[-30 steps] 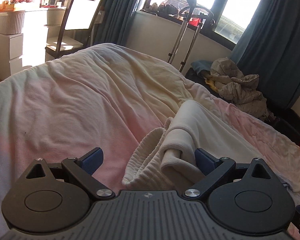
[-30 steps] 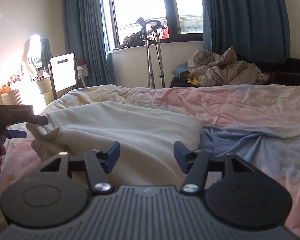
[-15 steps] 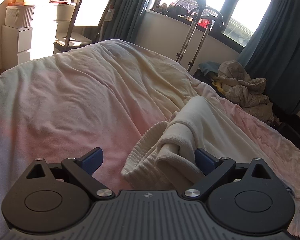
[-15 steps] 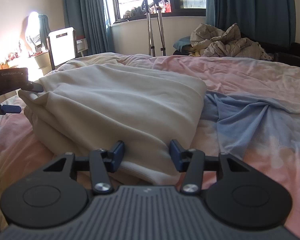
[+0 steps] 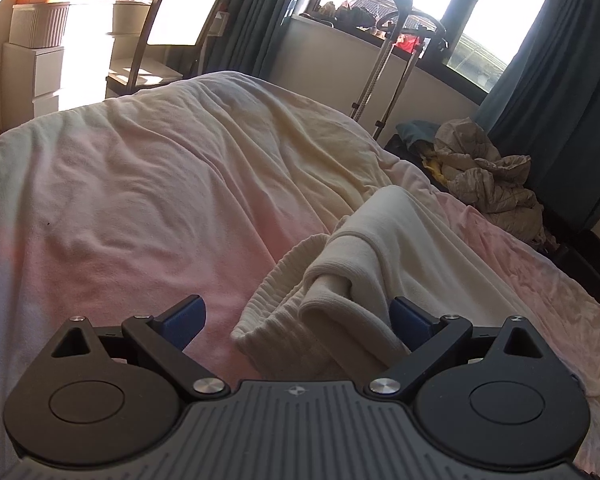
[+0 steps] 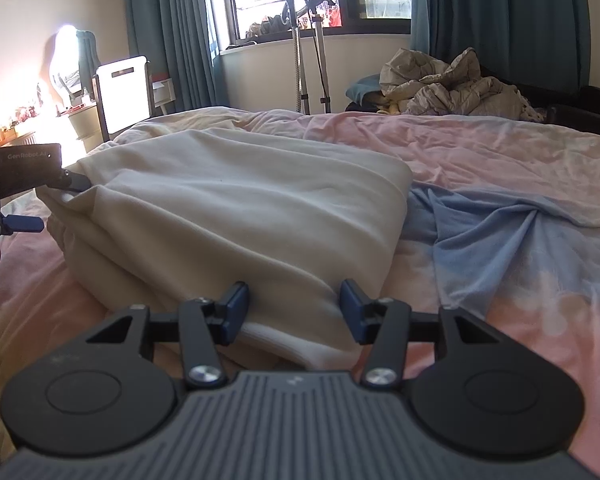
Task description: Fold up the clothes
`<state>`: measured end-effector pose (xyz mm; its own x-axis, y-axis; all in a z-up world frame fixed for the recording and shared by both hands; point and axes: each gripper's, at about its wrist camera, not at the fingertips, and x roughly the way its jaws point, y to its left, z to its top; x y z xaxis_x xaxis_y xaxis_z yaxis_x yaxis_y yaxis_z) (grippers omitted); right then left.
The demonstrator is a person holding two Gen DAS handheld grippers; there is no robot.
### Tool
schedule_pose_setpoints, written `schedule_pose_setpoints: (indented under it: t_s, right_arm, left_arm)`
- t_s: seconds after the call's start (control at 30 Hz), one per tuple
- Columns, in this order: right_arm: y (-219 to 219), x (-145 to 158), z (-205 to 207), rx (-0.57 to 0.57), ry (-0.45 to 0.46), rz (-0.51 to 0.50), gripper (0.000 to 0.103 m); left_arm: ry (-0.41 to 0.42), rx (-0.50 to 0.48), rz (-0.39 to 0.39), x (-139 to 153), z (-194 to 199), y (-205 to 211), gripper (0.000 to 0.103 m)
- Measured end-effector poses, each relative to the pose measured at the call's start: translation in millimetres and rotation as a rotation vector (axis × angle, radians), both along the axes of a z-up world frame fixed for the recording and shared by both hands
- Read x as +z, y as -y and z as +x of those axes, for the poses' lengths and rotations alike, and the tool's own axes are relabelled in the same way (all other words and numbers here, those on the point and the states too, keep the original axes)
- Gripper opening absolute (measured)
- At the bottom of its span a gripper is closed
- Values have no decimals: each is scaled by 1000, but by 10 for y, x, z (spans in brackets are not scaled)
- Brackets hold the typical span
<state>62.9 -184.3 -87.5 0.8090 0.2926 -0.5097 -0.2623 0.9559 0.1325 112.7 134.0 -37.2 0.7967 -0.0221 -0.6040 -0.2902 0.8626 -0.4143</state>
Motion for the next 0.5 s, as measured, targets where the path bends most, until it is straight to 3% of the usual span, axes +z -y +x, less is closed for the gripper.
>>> schedule_pose_setpoints:
  t_s: [0.2,0.43,0.5]
  right_arm:
    - [9,-8,14,-2,0,6,53]
    - [113,24,12,3,-2,5,53]
    - [105,20,29,0,-2,7,54]
  left_arm:
    - [-60,-12,-404,-240,-38,-195,98]
    - [-109,46,-704,-560,-74,-361,94]
    - [-120,63,-760,-637,-87,-384,91]
